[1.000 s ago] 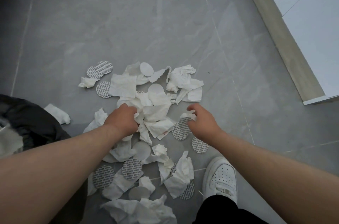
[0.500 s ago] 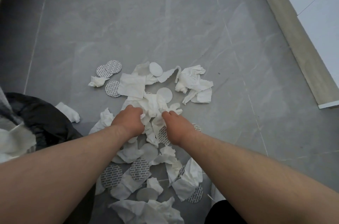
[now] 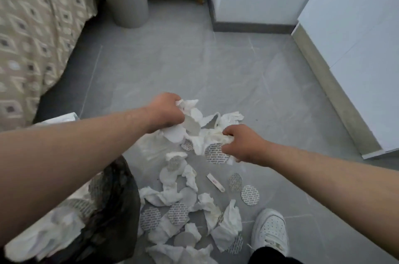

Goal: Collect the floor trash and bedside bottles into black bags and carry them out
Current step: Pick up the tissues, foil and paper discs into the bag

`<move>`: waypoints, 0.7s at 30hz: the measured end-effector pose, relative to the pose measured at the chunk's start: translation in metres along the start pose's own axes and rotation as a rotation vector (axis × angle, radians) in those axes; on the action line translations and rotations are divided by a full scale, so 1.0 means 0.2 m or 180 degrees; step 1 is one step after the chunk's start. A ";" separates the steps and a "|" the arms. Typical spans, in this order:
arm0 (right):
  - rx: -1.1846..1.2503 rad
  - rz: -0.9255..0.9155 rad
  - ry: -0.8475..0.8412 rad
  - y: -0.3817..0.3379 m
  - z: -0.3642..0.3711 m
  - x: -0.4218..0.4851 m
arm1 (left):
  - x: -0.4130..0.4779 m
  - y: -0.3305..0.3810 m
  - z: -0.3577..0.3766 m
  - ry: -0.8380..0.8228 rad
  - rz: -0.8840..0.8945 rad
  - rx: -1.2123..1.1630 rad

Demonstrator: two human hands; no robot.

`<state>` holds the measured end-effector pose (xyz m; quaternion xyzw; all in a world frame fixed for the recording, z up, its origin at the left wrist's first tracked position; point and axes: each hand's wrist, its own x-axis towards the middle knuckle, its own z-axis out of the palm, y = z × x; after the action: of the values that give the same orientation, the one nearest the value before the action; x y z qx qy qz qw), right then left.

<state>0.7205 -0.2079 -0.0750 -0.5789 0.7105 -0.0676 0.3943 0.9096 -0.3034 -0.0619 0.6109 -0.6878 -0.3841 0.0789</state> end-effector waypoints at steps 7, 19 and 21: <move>0.1229 -0.0213 0.0073 -0.48 -0.01 -0.25 | -0.50 -0.18 -0.49 0.0306 -0.0318 -0.1625; 0.2915 0.0194 -0.0772 -0.81 0.21 -0.26 | -1.11 -1.03 -0.57 0.1484 -0.1064 -0.4546; 0.3093 0.0288 -0.0787 -0.83 0.20 -0.23 | -1.09 -1.06 -0.55 0.1524 -0.1085 -0.4315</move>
<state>0.8755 -0.2066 0.0110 -0.3007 0.5693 -0.3044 0.7020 1.1915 -0.1450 -0.0399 0.5936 -0.1591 -0.5879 0.5261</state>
